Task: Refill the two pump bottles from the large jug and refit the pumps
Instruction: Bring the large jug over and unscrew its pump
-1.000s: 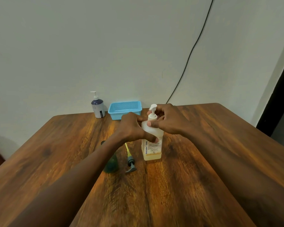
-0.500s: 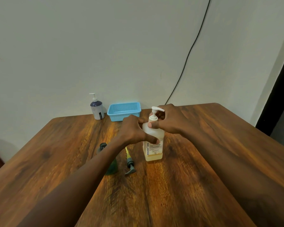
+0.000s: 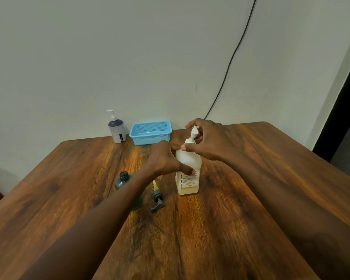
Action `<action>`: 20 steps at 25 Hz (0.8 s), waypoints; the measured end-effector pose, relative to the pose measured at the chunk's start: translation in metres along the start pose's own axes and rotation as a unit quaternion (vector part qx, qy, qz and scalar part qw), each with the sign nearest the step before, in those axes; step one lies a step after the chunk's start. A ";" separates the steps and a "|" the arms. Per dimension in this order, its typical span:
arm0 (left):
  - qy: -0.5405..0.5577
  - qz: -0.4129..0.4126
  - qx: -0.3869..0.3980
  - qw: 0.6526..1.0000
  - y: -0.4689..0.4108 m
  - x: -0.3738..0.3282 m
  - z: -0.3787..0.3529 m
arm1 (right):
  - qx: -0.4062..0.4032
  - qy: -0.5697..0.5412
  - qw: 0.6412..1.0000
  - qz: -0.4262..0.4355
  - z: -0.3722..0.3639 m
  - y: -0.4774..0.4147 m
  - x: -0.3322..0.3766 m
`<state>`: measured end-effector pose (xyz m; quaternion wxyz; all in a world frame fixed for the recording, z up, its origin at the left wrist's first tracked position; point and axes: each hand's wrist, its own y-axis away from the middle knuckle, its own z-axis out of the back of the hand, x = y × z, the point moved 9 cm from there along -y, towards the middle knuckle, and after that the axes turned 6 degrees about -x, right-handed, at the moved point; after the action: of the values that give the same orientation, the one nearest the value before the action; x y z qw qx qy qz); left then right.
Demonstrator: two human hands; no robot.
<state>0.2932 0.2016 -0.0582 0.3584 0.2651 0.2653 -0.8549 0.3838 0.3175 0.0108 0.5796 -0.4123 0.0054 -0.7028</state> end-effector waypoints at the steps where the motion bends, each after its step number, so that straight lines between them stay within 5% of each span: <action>1: 0.001 -0.001 0.001 1.000 0.000 0.001 0.000 | 0.000 -0.035 0.999 0.005 0.002 -0.001 0.000; 6: 0.003 0.023 -0.005 1.000 -0.005 0.020 -0.002 | -0.099 -0.237 0.966 0.009 0.036 -0.007 0.001; 15: 0.003 0.041 -0.001 0.999 -0.004 0.031 0.000 | -0.307 -0.435 0.843 -0.074 0.091 -0.001 -0.043; 20: 0.000 0.039 0.012 0.999 -0.002 0.032 0.000 | -0.281 -0.411 0.860 -0.112 0.067 0.010 -0.061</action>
<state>0.2729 0.1881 -0.0784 0.3884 0.2794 0.2446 -0.8434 0.4305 0.3956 0.0149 0.3064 -0.8068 -0.0818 -0.4984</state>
